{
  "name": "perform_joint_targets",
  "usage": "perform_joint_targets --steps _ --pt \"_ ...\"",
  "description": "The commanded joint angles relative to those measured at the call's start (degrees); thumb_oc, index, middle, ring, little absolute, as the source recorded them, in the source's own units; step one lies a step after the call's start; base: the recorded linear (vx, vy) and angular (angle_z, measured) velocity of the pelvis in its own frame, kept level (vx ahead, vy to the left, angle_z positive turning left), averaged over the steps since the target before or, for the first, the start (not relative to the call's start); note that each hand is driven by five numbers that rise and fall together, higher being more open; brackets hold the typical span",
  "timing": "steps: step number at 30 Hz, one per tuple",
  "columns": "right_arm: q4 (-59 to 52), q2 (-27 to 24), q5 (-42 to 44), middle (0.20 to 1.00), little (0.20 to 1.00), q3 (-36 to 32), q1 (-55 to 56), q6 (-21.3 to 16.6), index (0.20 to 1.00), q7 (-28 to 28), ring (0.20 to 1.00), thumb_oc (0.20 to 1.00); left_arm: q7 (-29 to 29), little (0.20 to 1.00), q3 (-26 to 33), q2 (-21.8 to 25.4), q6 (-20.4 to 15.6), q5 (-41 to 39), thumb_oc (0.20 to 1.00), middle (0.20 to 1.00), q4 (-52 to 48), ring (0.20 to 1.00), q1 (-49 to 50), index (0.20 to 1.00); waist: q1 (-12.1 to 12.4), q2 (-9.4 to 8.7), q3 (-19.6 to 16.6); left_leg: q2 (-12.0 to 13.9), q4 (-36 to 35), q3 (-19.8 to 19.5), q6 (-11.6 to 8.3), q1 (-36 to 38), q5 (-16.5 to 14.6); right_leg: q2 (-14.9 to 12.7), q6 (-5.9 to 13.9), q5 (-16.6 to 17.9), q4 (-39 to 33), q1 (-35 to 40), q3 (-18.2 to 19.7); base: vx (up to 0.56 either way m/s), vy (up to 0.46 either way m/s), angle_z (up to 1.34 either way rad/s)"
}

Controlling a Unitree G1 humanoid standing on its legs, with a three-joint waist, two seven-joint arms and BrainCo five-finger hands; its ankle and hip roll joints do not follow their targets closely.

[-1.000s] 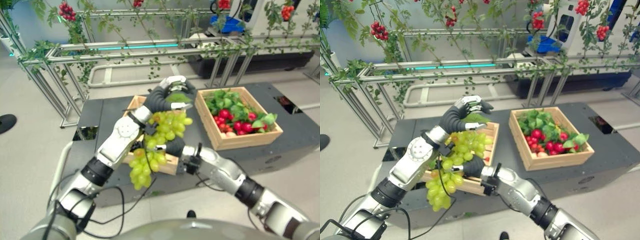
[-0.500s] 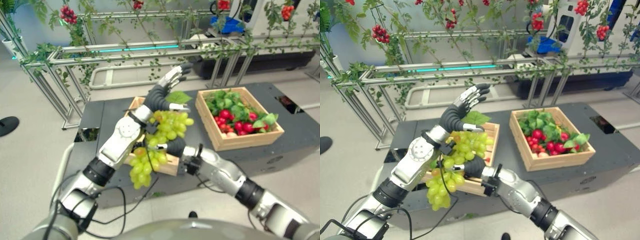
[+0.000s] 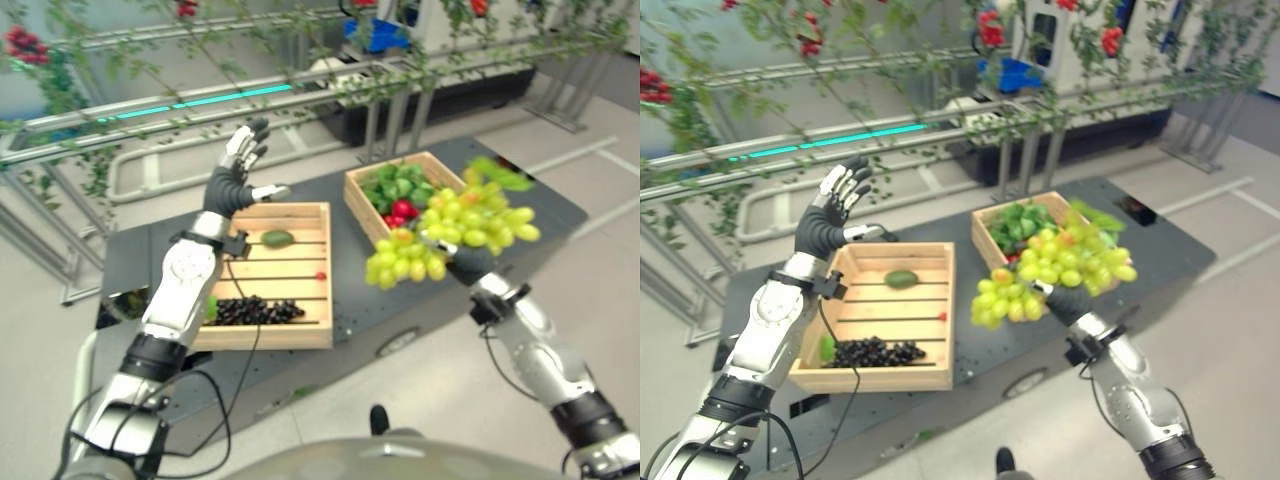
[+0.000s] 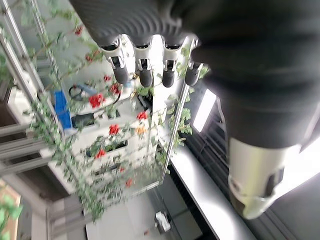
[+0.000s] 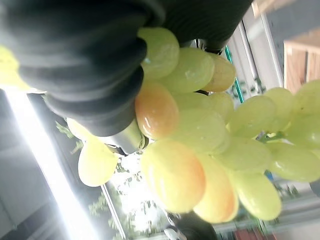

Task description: Pick up the fruits from the basket on one side to the basket on the other side

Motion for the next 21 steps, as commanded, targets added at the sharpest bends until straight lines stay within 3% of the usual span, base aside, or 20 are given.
perform_joint_targets --steps 1,2,3,4,5,6,7,8,11,12,13,14,16,18,19,20,21 --pt "-0.9 1.4 0.2 0.2 0.2 -6.9 -7.2 -6.4 0.2 -1.7 0.2 0.2 1.2 1.0 4.2 3.6 -4.0 -2.2 1.0 1.0 -1.9 1.0 -2.2 1.0 3.0 1.57 4.1 -0.9 4.9 4.2 3.89 -4.4 -4.0 -3.4 5.78 -6.8 8.3 -0.2 -16.7 -0.17 -0.028 -0.74" --pt "-0.3 1.4 0.8 0.2 0.2 -7.3 -7.7 -6.6 0.2 -2.1 0.2 0.2 1.3 1.0 5.0 4.6 -3.9 -2.0 1.0 1.0 -2.6 1.0 -1.5 1.0 4.1 2.22 4.2 0.0 4.7 4.2 3.51 -4.1 -4.7 -4.5 5.63 -8.7 10.2 0.3 -21.9 -0.11 -0.035 -1.26" --pt "-0.2 1.4 0.8 0.2 0.2 -7.2 -7.7 -6.7 0.2 -2.0 0.2 0.2 1.3 1.0 5.1 4.6 -3.8 -1.9 1.0 1.0 -2.8 1.0 -1.4 1.0 3.9 2.26 4.3 0.0 4.7 4.0 3.48 -4.1 -4.7 -4.5 5.63 -9.1 10.6 0.3 -22.1 0.01 -0.047 -1.66" --pt "0.7 0.5 0.4 0.2 0.2 -6.6 -9.5 -6.7 0.2 -2.6 0.2 0.2 1.3 1.0 8.3 5.9 -3.8 -2.3 1.0 1.0 -4.3 1.0 1.8 1.0 6.6 1.62 4.4 0.9 4.8 7.5 3.54 -3.8 -4.2 -7.2 4.35 -9.8 12.9 1.1 -32.7 -0.03 -0.061 -1.38" --pt "0.8 0.5 0.3 0.2 0.2 -6.4 -9.7 -6.8 0.2 -2.6 0.2 0.2 1.2 1.0 8.6 6.0 -3.6 -2.4 1.0 1.0 -4.6 1.0 2.2 1.0 6.4 1.58 4.4 0.9 4.7 7.6 3.5 -3.6 -4.2 -7.3 4.3 -10.0 13.1 1.1 -32.7 -0.08 -0.093 -1.41" --pt "1.8 -0.1 -0.1 0.2 0.2 -5.7 -11.3 -6.5 0.2 -3.1 0.2 0.2 1.1 1.0 10.3 6.2 -3.5 -2.4 1.0 1.0 -5.8 1.0 4.1 1.0 7.9 1.11 4.6 1.3 4.7 9.9 3.59 -3.3 -4.0 -8.5 3.88 -10.0 13.9 1.9 -38.1 -0.04 -0.094 -1.17" --pt "2.7 -0.3 0.1 0.2 0.2 -5.6 -11.9 -6.6 0.2 -3.3 0.2 0.2 1.0 1.0 11.4 6.5 -3.4 -2.3 1.0 1.0 -6.5 1.0 5.6 1.0 8.2 0.74 4.6 1.5 4.5 10.7 3.47 -3.0 -3.8 -8.3 3.89 -10.0 13.7 2.1 -38.7 0.03 -0.245 -1.58" --pt "2.7 -0.6 0.1 0.2 0.2 -6.7 -10.9 -6.6 0.2 -3.2 0.2 0.2 1.1 1.0 13.1 6.0 -3.9 -1.6 1.0 1.0 -7.3 1.0 7.6 1.0 7.3 0.43 4.8 1.8 4.4 11.4 3.43 -2.1 -4.0 -6.9 3.83 -10.8 13.9 1.3 -36.2 0.08 -0.214 -1.17" --pt "1.5 -1.0 0.2 0.2 0.2 -9.3 -8.6 -6.9 0.2 -3.0 0.2 0.2 1.3 1.0 14.0 5.0 -4.3 -0.7 1.0 1.0 -7.3 1.0 8.8 1.0 6.0 0.61 4.8 3.5 5.7 12.0 2.67 -1.4 -4.6 -5.3 2.91 -12.4 14.5 0.7 -34.1 0.2 -0.337 -0.48" --pt "1.2 -1.7 0.3 0.2 0.2 -11.2 -7.4 -7.5 0.2 -3.2 0.2 0.2 1.5 1.0 14.3 4.4 -4.7 -0.8 1.0 1.0 -7.2 1.0 9.1 1.0 4.8 0.48 4.9 5.9 9.1 12.6 1.6 -1.4 -4.8 -4.0 1.71 -14.0 14.4 0.9 -33.5 0.13 -0.222 -0.1" --pt "1.1 -1.7 0.4 0.2 0.2 -11.3 -7.3 -7.5 0.2 -3.2 0.2 0.2 1.5 1.0 14.2 4.3 -4.7 -0.8 1.0 1.0 -7.2 1.0 9.1 1.0 4.9 0.55 4.9 6.2 9.6 12.6 1.43 -1.5 -5.0 -3.8 1.57 -14.2 14.4 1.0 -33.5 0.25 -0.449 -0.06" --pt "0.8 -2.8 0.2 0.2 0.2 -12.5 -6.8 -8.1 0.2 -3.5 0.2 0.2 1.6 1.0 14.2 3.3 -4.8 -0.9 1.0 1.0 -7.0 1.0 9.5 1.0 4.0 0.07 5.2 9.0 15.7 13.1 0.21 -2.3 -4.5 -2.2 0.21 -16.0 13.6 1.9 -32.5 0.21 -0.383 -0.11" --pt "0.9 -3.0 0.1 0.2 0.2 -12.5 -6.8 -8.5 0.2 -3.8 0.2 0.2 2.0 1.0 14.3 2.9 -5.0 -0.4 1.0 1.0 -7.0 1.0 9.8 1.0 4.3 0.01 5.6 11.3 20.7 12.4 -1.36 -2.8 -3.1 -0.3 -0.85 -17.1 12.5 3.0 -31.6 0.2 -0.357 -0.31" --pt "0.9 -4.3 -1.0 0.2 0.2 -12.8 -6.9 -8.9 0.2 -4.4 0.2 0.2 2.6 1.0 14.8 2.3 -5.2 0.1 1.0 1.0 -7.2 1.0 10.7 1.0 5.2 -0.44 7.0 14.6 30.2 7.8 -3.79 -5.0 1.7 3.0 -2.78 -18.9 10.7 5.2 -28.5 0.19 -0.327 -0.78" --pt "0.8 -4.7 -1.3 0.2 0.2 -12.5 -7.2 -8.9 0.2 -4.5 0.2 0.2 3.3 1.0 15.2 1.7 -5.3 0.4 1.0 1.0 -7.1 1.0 11.3 1.0 5.9 -0.77 7.6 14.5 34.7 3.9 -3.97 -6.7 2.5 4.2 -3.74 -19.5 9.9 6.1 -26.8 0.13 -0.282 -1.23" --pt "1.1 -4.9 -1.5 0.2 0.2 -11.8 -7.9 -8.6 0.2 -4.8 0.2 0.2 4.5 1.0 16.0 0.5 -5.2 1.0 1.0 1.0 -7.1 1.0 12.8 1.0 7.8 -2.06 8.9 7.3 37.1 -2.8 -1.64 -11.7 -0.3 4.5 -4.38 -18.1 7.9 6.9 -23.1 0.06 -0.169 -1.24" --pt "1.2 -4.9 -1.5 0.2 0.2 -11.8 -8.0 -8.7 0.2 -4.8 0.2 0.2 4.5 1.0 16.0 0.5 -5.2 1.0 1.0 1.0 -7.1 1.0 12.8 1.0 7.8 -2.13 8.7 7.2 37.1 -2.7 -1.5 -11.8 -0.3 4.4 -4.31 -18.0 7.9 6.8 -23.1 0.04 -0.097 -1.48"
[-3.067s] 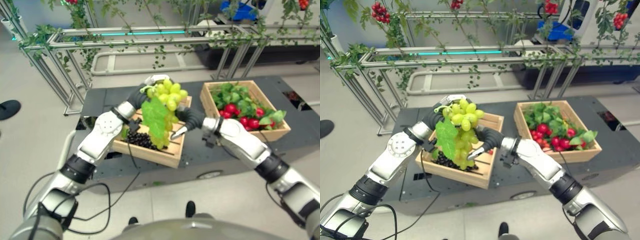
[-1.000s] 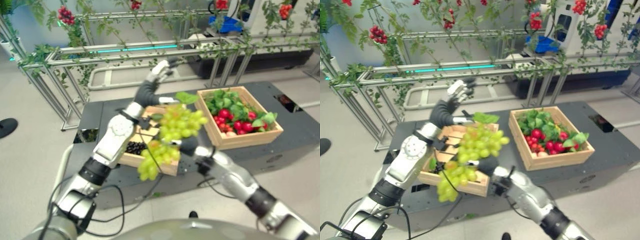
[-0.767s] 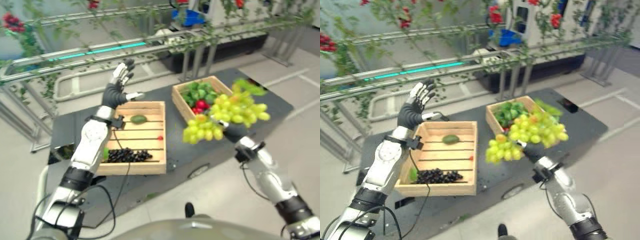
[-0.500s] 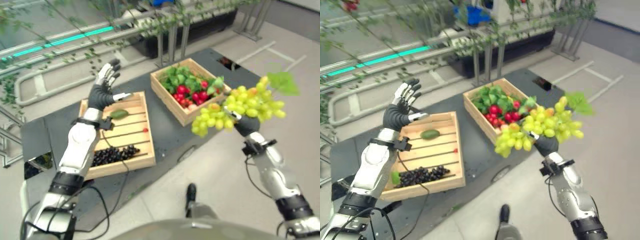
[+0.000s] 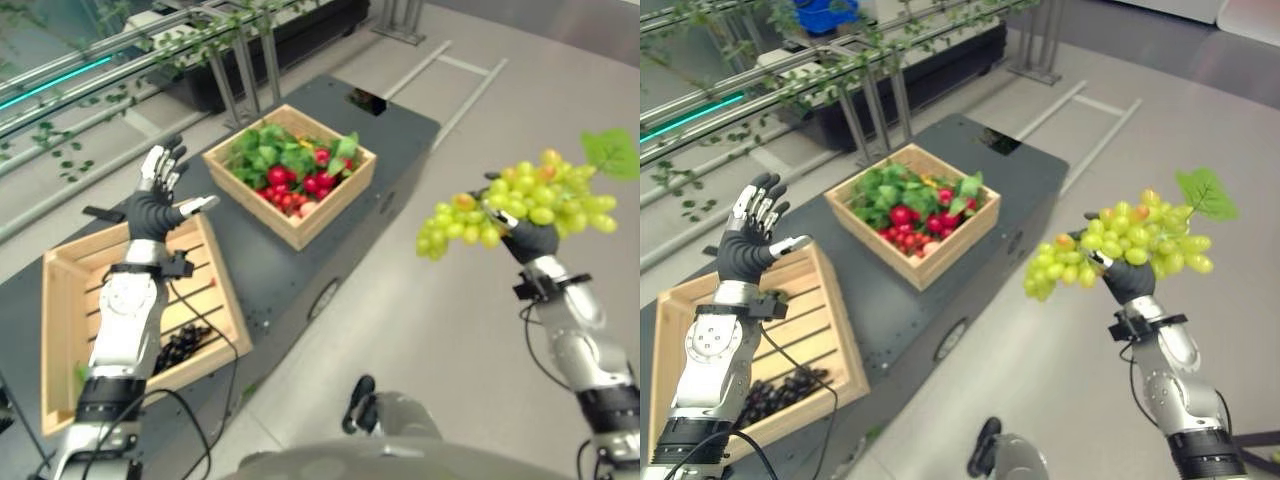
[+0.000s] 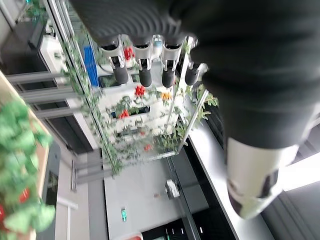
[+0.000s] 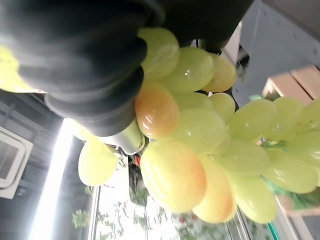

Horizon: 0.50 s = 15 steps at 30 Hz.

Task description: Pick up the fruits from the basket on one side to the basket on the other side

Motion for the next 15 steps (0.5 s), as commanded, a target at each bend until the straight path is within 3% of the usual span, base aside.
perform_joint_targets --steps 1,3,4,5,6,7,8,9,11,12,14,15 --pt "-3.6 -2.3 -0.7 0.2 0.2 -3.3 -4.8 -5.1 0.2 -0.2 0.2 0.2 2.2 1.0 2.6 -0.8 -3.8 1.8 1.0 1.0 -4.5 1.0 1.4 1.0 0.3 -2.05 1.5 -10.4 -1.0 -3.9 4.36 -11.2 1.2 -0.6 10.89 -2.6 -8.5 10.5 4.1 0.09 -0.061 -1.11" --pt "-3.5 -2.0 -0.9 0.2 0.2 -4.1 -4.1 -5.3 0.2 0.0 0.2 0.2 2.7 1.0 3.3 -1.4 -4.1 2.2 1.0 1.0 -3.9 1.0 1.8 1.0 0.2 -2.52 1.4 -10.5 -4.2 -2.5 6.04 -12.7 -0.1 -0.2 11.38 -2.1 -9.5 11.4 6.3 0.16 -0.061 -0.91" --pt "-2.8 -2.3 -1.6 0.2 0.2 -3.9 -5.0 -5.5 0.2 -0.1 0.2 0.2 2.9 1.0 3.3 -1.6 -4.4 3.0 1.0 1.0 -3.3 1.0 2.4 1.0 1.8 -2.89 1.8 -15.2 -6.1 -6.5 7.28 -17.9 -1.2 0.3 11.7 -1.5 -10.2 12.6 9.9 0.14 -0.002 -0.65" --pt "-2.7 -2.3 -1.6 0.2 0.2 -3.8 -5.1 -5.5 0.2 -0.1 0.2 0.2 2.9 1.0 3.3 -1.6 -4.4 3.0 1.0 1.0 -3.3 1.0 2.4 1.0 1.8 -2.91 1.7 -15.2 -6.1 -6.4 7.33 -17.9 -1.2 0.3 11.75 -1.5 -10.3 12.5 9.9 0.14 0.022 -0.8" --pt "-1.6 -2.2 -2.0 0.2 0.2 -3.1 -6.2 -5.7 0.2 -0.2 0.2 0.2 3.3 1.0 3.6 -1.8 -4.4 3.5 1.0 1.0 -3.8 1.0 2.8 1.0 3.0 -2.81 1.6 -18.5 -9.3 -10.1 7.62 -20.0 -0.1 1.2 11.74 -1.2 -10.6 12.9 12.3 0.24 0.038 -1.23" --pt "-0.6 -2.2 -3.6 0.2 0.2 -1.6 -7.6 -5.9 0.2 -0.5 0.2 0.2 4.0 1.0 4.9 -1.9 -4.7 4.1 1.0 1.0 -3.9 1.0 4.3 1.0 4.9 -1.97 1.5 -21.0 -16.9 -15.8 7.58 -20.3 3.0 3.1 11.55 -2.0 -10.4 14.6 16.5 0.23 0.033 -1.6" --pt "-0.6 -2.2 -3.6 0.2 0.2 -1.6 -7.7 -5.9 0.2 -0.5 0.2 0.2 4.0 1.0 4.9 -1.9 -4.7 4.1 1.0 1.0 -3.9 1.0 4.3 1.0 5.0 -2.02 1.5 -21.0 -17.4 -15.7 7.59 -20.2 3.5 3.1 11.52 -1.8 -10.4 14.5 16.6 0.35 0.028 -2.32" --pt "0.7 -1.3 -4.1 0.2 0.2 -0.9 -8.6 -6.1 0.2 -1.3 0.2 0.2 4.5 1.0 6.2 -1.9 -4.8 4.7 1.0 1.0 -4.0 1.0 5.6 1.0 6.3 -1.3 1.3 -22.1 -22.8 -18.1 7.95 -20.6 6.6 4.7 11.41 -2.3 -10.3 15.7 19.3 0.18 0.008 -2.01" --pt "1.2 -1.2 -4.5 0.2 0.2 -0.6 -9.2 -6.1 0.2 -1.3 0.2 0.2 4.5 1.0 6.7 -1.7 -4.9 4.9 1.0 1.0 -3.8 1.0 6.0 1.0 6.9 -1.04 1.2 -22.9 -23.8 -18.7 8.18 -20.4 7.4 5.4 11.4 -2.5 -10.2 16.2 20.6 0.2 0.014 -1.24" --pt "1.9 -1.2 -5.1 0.2 0.2 -0.4 -9.7 -6.1 0.2 -1.7 0.2 0.2 4.6 1.0 7.2 -1.6 -4.9 5.2 1.0 1.0 -4.2 1.0 6.3 1.0 7.6 -0.92 1.1 -23.6 -24.0 -18.6 8.43 -19.8 7.6 5.8 11.44 -2.7 -10.1 16.8 22.1 0.22 0.051 -0.95" --pt "4.1 -0.9 -6.0 0.2 0.2 0.0 -11.0 -6.0 0.2 -2.5 0.2 0.2 5.0 1.0 9.2 -1.3 -5.2 5.6 1.0 1.0 -4.3 1.0 7.7 1.0 7.9 -0.64 -0.9 -24.5 -27.4 -18.8 10.72 -15.1 5.9 6.2 11.99 -4.1 -9.7 18.3 25.4 0.3 0.13 -1.27" --pt "4.1 -0.9 -6.0 0.2 0.2 0.1 -11.0 -6.0 0.2 -2.5 0.2 0.2 4.9 1.0 9.3 -1.3 -5.2 5.6 1.0 1.0 -4.4 1.0 7.8 1.0 8.0 -0.65 -0.9 -24.5 -27.6 -18.7 10.77 -14.9 5.9 6.1 12.02 -4.1 -9.7 18.3 25.5 0.36 0.175 -1.37"
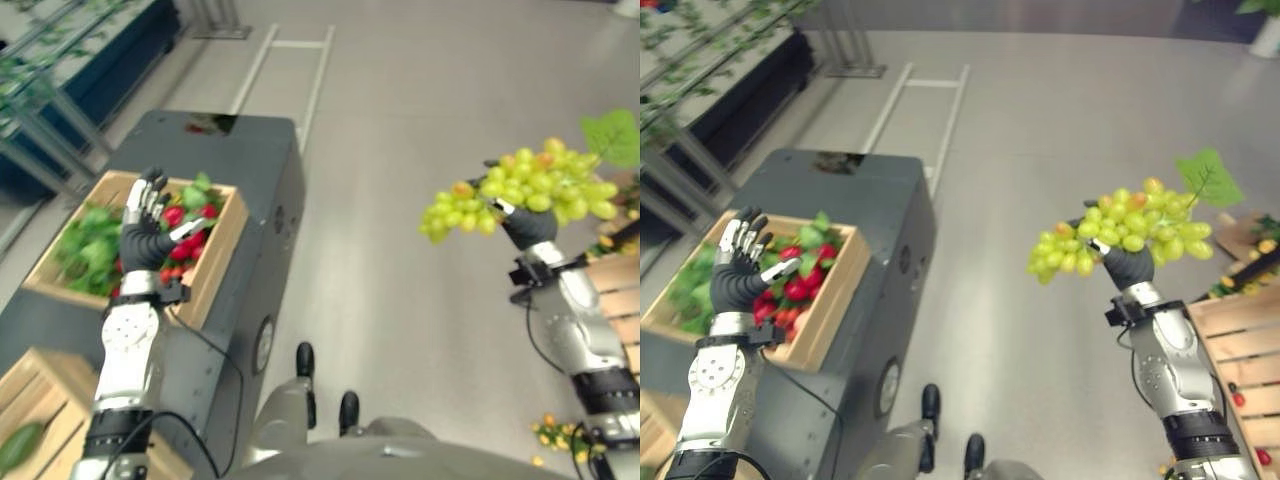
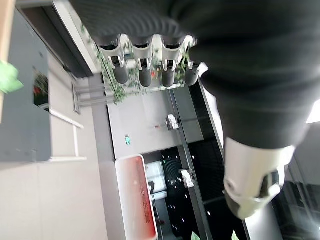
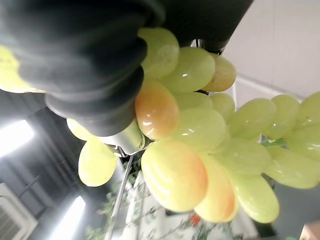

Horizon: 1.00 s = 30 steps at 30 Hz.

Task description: Pick up the fruits from the basket on one side to the basket on the other side

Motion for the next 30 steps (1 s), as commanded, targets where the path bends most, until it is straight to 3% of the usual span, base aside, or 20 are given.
perform_joint_targets --steps 1,4,10,19,20,21,22,23,24,25,27,30 --pt "0.7 -0.4 -0.7 0.2 0.2 -2.1 -6.0 -4.9 0.2 -1.3 0.2 0.2 1.9 1.0 4.0 4.2 -4.0 2.0 1.0 1.0 -3.3 1.0 1.1 1.0 0.4 -2.28 -5.2 -1.7 -2.0 2.6 1.22 5.6 1.3 -2.3 12.38 -3.9 3.8 3.3 2.9 0.18 0.089 -1.03" --pt "0.5 -0.6 -1.6 0.2 0.2 -2.3 -5.8 -4.4 0.2 -1.6 0.2 0.2 2.4 1.0 4.3 5.0 -4.1 2.6 1.0 1.0 -2.6 1.0 0.8 1.0 -0.3 -2.31 -5.9 -1.4 -3.4 3.9 1.55 7.1 1.2 -2.3 12.66 -3.9 4.6 3.0 3.8 0.18 0.088 -0.6" --pt "1.6 -0.1 -2.3 0.2 0.2 -2.8 -6.2 -4.8 0.2 -2.7 0.2 0.2 4.5 1.0 5.4 5.3 -4.2 4.9 1.0 1.0 -2.9 1.0 1.4 1.0 0.0 -2.67 -7.7 -1.5 -4.2 7.8 2.52 10.2 -1.7 -3.9 15.29 -2.4 5.4 2.8 5.0 0.13 0.084 -0.42" --pt "0.6 -0.5 -3.8 0.2 0.2 -7.0 -2.6 -4.9 0.2 -3.1 0.2 0.2 5.8 1.0 6.5 5.5 -4.0 6.7 1.0 1.0 -3.4 1.0 1.5 1.0 -1.5 -1.38 -8.1 -1.7 -4.7 9.6 3.2 12.7 -3.8 -5.5 17.6 -1.0 10.8 0.7 3.0 0.06 0.058 -0.34" --pt "0.6 -0.2 -4.1 0.2 0.2 -7.8 -2.9 -5.6 0.2 -4.0 0.2 0.2 6.7 1.0 6.4 5.7 -4.2 6.9 1.0 1.0 -3.4 1.0 0.8 1.0 -2.1 -0.91 -7.3 -1.2 -4.6 10.7 3.18 13.2 -4.1 -6.3 18.81 0.0 13.6 -1.2 1.2 0.01 0.014 -0.24" --pt "0.2 -0.4 -4.3 0.2 0.2 -7.7 -3.1 -5.9 0.2 -4.4 0.2 0.2 7.0 1.0 6.5 5.7 -4.5 6.6 1.0 1.0 -3.7 1.0 0.8 1.0 -2.1 -0.38 -6.9 -0.5 -4.6 11.5 2.94 13.7 -4.3 -7.1 19.01 0.4 14.2 -2.5 -1.1 0.01 0.014 -0.28" --pt "0.2 -0.5 -4.4 0.2 0.2 -7.7 -3.1 -5.8 0.2 -4.4 0.2 0.2 7.0 1.0 6.6 5.7 -4.6 6.6 1.0 1.0 -3.7 1.0 0.8 1.0 -2.1 -0.34 -6.9 -0.5 -4.6 11.6 2.93 13.7 -4.3 -7.1 19.0 0.3 14.4 -2.6 -1.0 0.01 -0.004 -0.51" --pt "0.1 -0.9 -5.0 0.2 0.2 -7.8 -3.6 -5.8 0.2 -4.9 0.2 0.2 7.5 1.0 7.1 5.9 -4.6 6.6 1.0 1.0 -4.6 1.0 1.0 1.0 -0.9 0.07 -6.1 0.4 -4.8 13.3 2.36 15.0 -5.0 -9.8 18.26 -0.4 15.6 -3.9 -9.4 -0.01 -0.009 -0.59" --pt "0.1 -0.9 -5.0 0.2 0.2 -7.8 -3.7 -5.8 0.2 -5.0 0.2 0.2 7.5 1.0 7.1 5.9 -4.6 6.6 1.0 1.0 -4.6 1.0 0.9 1.0 -0.9 0.1 -6.2 0.5 -4.8 13.3 2.31 14.7 -4.7 -9.7 18.11 -0.1 15.5 -4.1 -9.5 -0.03 -0.091 -0.96" --pt "-0.1 -0.6 -5.3 0.2 0.2 -7.5 -4.3 -6.0 0.2 -5.3 0.2 0.2 8.4 1.0 8.6 6.2 -4.7 6.8 1.0 1.0 -5.6 1.0 1.0 1.0 0.6 0.91 -5.9 2.4 -5.0 15.8 1.16 15.5 -5.2 -14.0 17.87 -2.1 13.8 -4.3 -20.5 0.01 -0.156 -0.99" --pt "-0.5 -0.7 -5.5 0.2 0.2 -7.2 -4.4 -6.0 0.2 -5.4 0.2 0.2 8.6 1.0 9.1 6.0 -4.9 6.3 1.0 1.0 -5.8 1.0 1.1 1.0 0.8 1.2 -5.8 3.3 -5.3 16.6 0.6 16.0 -5.3 -15.5 17.64 -2.1 11.7 -4.3 -23.3 0.0 -0.146 -0.86" --pt "-1.1 -1.4 -7.3 0.2 0.2 -8.1 -3.4 -6.3 0.2 -6.8 0.2 0.2 8.3 1.0 8.8 5.6 -5.6 3.8 1.0 1.0 -5.1 1.0 0.2 1.0 0.0 1.67 -5.5 4.0 -6.0 16.4 -0.19 16.7 -5.4 -18.2 18.23 1.8 6.4 -6.6 -21.1 0.04 -0.189 -0.31"
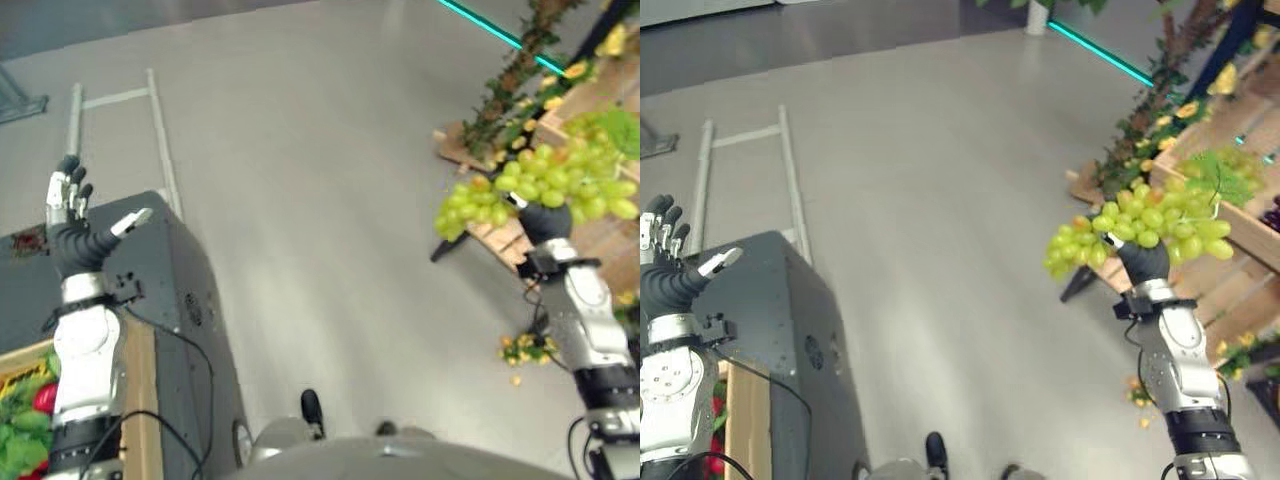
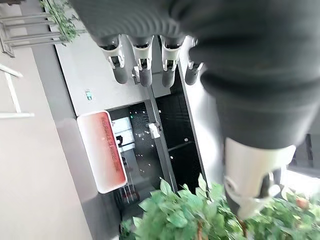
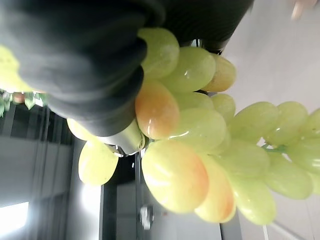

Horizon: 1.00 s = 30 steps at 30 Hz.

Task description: Pick up the fruits from the basket on one side to the basket on the other side

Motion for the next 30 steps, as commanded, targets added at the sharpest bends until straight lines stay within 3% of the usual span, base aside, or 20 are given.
perform_joint_targets --steps 1,4,5,8,11,15,16,17,18,19,20,21,22,23,25,26,28,30 --pt "-2.8 -2.6 -2.8 0.2 0.2 -3.9 -4.4 -5.4 0.2 -2.4 0.2 0.2 0.6 1.0 1.2 2.7 -4.7 -3.3 1.0 1.0 -3.3 1.0 -1.5 1.0 0.1 0.64 -1.1 1.2 2.2 1.9 -4.58 5.2 -6.8 -1.4 2.44 9.7 -2.6 -1.5 -0.1 0.12 -0.252 -0.22" --pt "-3.5 -2.7 -3.7 0.2 0.2 -3.4 -4.2 -5.5 0.2 -3.3 0.2 0.2 -0.1 1.0 0.1 2.0 -4.7 -4.9 1.0 1.0 -3.5 1.0 -1.2 1.0 -0.4 0.23 -0.2 2.4 2.2 2.8 -5.32 7.0 -7.3 -5.3 3.96 14.0 -3.4 -3.1 -0.5 0.12 -0.318 -0.13" --pt "-4.1 -2.3 -4.2 0.2 0.2 -4.0 -3.1 -5.0 0.2 -3.2 0.2 0.2 -0.5 1.0 -0.1 1.4 -4.8 -5.6 1.0 1.0 -3.4 1.0 -1.2 1.0 -1.3 -1.06 -0.7 3.3 2.2 2.8 -5.84 7.9 -7.5 -3.3 3.55 12.4 -3.2 -2.7 2.1 0.1 -0.324 -0.09" --pt "-4.1 -1.8 -4.6 0.2 0.2 -4.3 -2.3 -5.1 0.2 -2.8 0.2 0.2 -1.2 1.0 -1.1 0.7 -5.1 -6.3 1.0 1.0 -3.4 1.0 -2.0 1.0 -1.7 -1.95 -0.8 5.4 2.8 2.3 -6.89 8.0 -7.2 -1.0 2.7 10.6 -2.1 -3.0 4.1 0.13 -0.392 -0.19" --pt "-4.3 -2.7 -5.0 0.2 0.2 -4.9 -1.6 -5.9 0.2 -3.7 0.2 0.2 -2.4 1.0 -3.9 -1.0 -5.4 -9.2 1.0 1.0 -2.1 1.0 -4.6 1.0 -3.5 -2.59 -0.4 9.3 9.5 1.0 -8.24 6.2 -7.0 2.6 -0.13 7.2 -1.4 -1.4 4.1 0.13 -0.457 -0.09" --pt "-4.6 -2.6 -4.1 0.2 0.2 -5.4 -1.4 -6.8 0.2 -5.0 0.2 0.2 -2.8 1.0 -6.1 -1.9 -5.1 -10.5 1.0 1.0 -2.3 1.0 -5.5 1.0 -4.2 -3.91 0.9 14.5 24.0 -1.4 -9.63 1.6 -1.0 7.2 -4.23 3.6 -2.1 2.6 4.9 0.13 -0.386 0.0" --pt "-4.7 -2.3 -3.8 0.2 0.2 -5.7 -1.4 -6.9 0.2 -5.2 0.2 0.2 -3.0 1.0 -6.4 -2.0 -4.8 -10.1 1.0 1.0 -2.3 1.0 -5.3 1.0 -3.9 -4.49 1.4 14.5 26.9 -2.1 -9.83 0.6 0.3 7.6 -4.92 3.2 -2.1 3.5 5.4 0.13 -0.255 -0.22" --pt "-4.5 -2.1 -4.4 0.2 0.2 -5.6 -1.5 -6.9 0.2 -5.5 0.2 0.2 -2.7 1.0 -6.5 -1.8 -4.8 -9.6 1.0 1.0 -2.1 1.0 -5.4 1.0 -3.4 -5.13 1.7 12.7 28.6 -4.3 -9.7 -1.0 0.6 7.7 -5.42 3.1 -2.1 3.6 6.2 0.15 -0.19 -0.27" --pt "-4.3 -1.8 -4.7 0.2 0.2 -5.5 -1.7 -6.8 0.2 -5.9 0.2 0.2 -2.5 1.0 -7.0 -1.9 -4.6 -8.7 1.0 1.0 -2.3 1.0 -5.1 1.0 -2.6 -5.5 1.8 9.0 28.8 -7.8 -9.0 -3.4 -1.5 7.8 -5.56 2.9 -2.2 3.8 7.3 0.15 -0.143 -0.36" --pt "-4.0 -1.3 -4.5 0.2 0.2 -5.5 -1.5 -6.8 0.2 -5.9 0.2 0.2 -2.4 1.0 -7.1 -2.1 -4.5 -8.3 1.0 1.0 -2.4 1.0 -4.7 1.0 -2.2 -5.66 2.0 6.9 27.2 -9.2 -8.22 -5.7 -3.4 8.2 -5.44 2.7 -2.6 4.8 7.9 0.24 -0.1 -0.4" --pt "-3.7 -0.9 -5.0 0.2 0.2 -5.9 -1.2 -7.1 0.2 -6.0 0.2 0.2 -2.3 1.0 -6.5 -2.0 -4.5 -8.0 1.0 1.0 -2.2 1.0 -3.9 1.0 -2.4 -5.95 1.7 7.8 21.5 -9.3 -7.51 -7.4 -3.6 8.7 -4.66 2.7 -3.5 5.6 8.6 0.26 0.007 -0.12" --pt "-3.8 -0.8 -5.1 0.2 0.2 -6.2 -1.2 -7.8 0.2 -6.3 0.2 0.2 -2.2 1.0 -6.4 -1.7 -4.7 -7.8 1.0 1.0 -2.1 1.0 -3.6 1.0 -2.4 -5.13 1.5 9.2 15.4 -9.4 -8.39 -8.3 -0.5 9.3 -4.07 2.2 -3.9 6.0 9.1 0.2 0.036 -0.06" --pt "-3.7 -0.9 -5.1 0.2 0.2 -6.1 -1.1 -7.8 0.2 -6.4 0.2 0.2 -2.2 1.0 -6.5 -1.7 -4.8 -7.8 1.0 1.0 -2.1 1.0 -3.6 1.0 -2.3 -5.19 1.4 9.1 13.9 -9.2 -8.56 -7.6 0.3 9.3 -4.15 2.3 -3.9 5.9 9.2 0.18 0.087 -0.22" --pt "-3.2 -0.7 -4.8 0.2 0.2 -5.7 -1.3 -8.0 0.2 -6.8 0.2 0.2 -1.9 1.0 -6.9 -1.5 -4.8 -7.5 1.0 1.0 -1.7 1.0 -3.8 1.0 -1.9 -4.87 1.4 9.0 8.5 -10.4 -9.01 -8.1 3.0 9.4 -3.86 2.1 -4.2 6.5 9.7 0.21 0.063 -0.4" --pt "-2.5 -0.6 -6.4 0.2 0.2 -4.1 -2.1 -8.3 0.2 -7.4 0.2 0.2 -1.1 1.0 -6.9 -1.5 -4.9 -6.1 1.0 1.0 -2.0 1.0 -3.3 1.0 -0.5 -4.44 1.8 7.6 2.8 -16.3 -9.77 -9.0 4.7 9.9 -3.73 1.4 -4.7 8.2 12.1 0.32 0.157 -0.42" --pt "-2.1 -0.1 -6.5 0.2 0.2 -3.7 -2.4 -7.6 0.2 -7.4 0.2 0.2 -1.2 1.0 -6.4 -1.7 -5.2 -6.5 1.0 1.0 -1.7 1.0 -2.5 1.0 -1.1 -3.44 0.9 7.7 2.4 -17.6 -9.67 -7.9 4.6 9.8 -3.22 0.6 -4.8 9.1 14.0 0.23 0.166 -0.61" --pt "-2.0 0.3 -6.8 0.2 0.2 -3.5 -2.3 -7.7 0.2 -7.3 0.2 0.2 -0.9 1.0 -6.3 -1.8 -5.4 -6.1 1.0 1.0 -1.4 1.0 -2.6 1.0 -0.9 -3.13 0.3 7.7 2.2 -17.0 -9.86 -7.1 4.6 9.4 -2.87 0.2 -4.9 9.5 14.7 0.22 0.222 -0.96" --pt "-1.8 0.4 -7.8 0.2 0.2 -3.7 -2.3 -7.3 0.2 -7.2 0.2 0.2 -1.1 1.0 -6.5 -1.0 -5.9 -5.5 1.0 1.0 -1.7 1.0 -3.0 1.0 -1.2 -3.28 -1.1 6.0 3.6 -16.4 -8.88 -6.9 2.7 6.7 -1.41 -0.1 -4.6 10.2 15.2 0.32 0.349 -1.13"
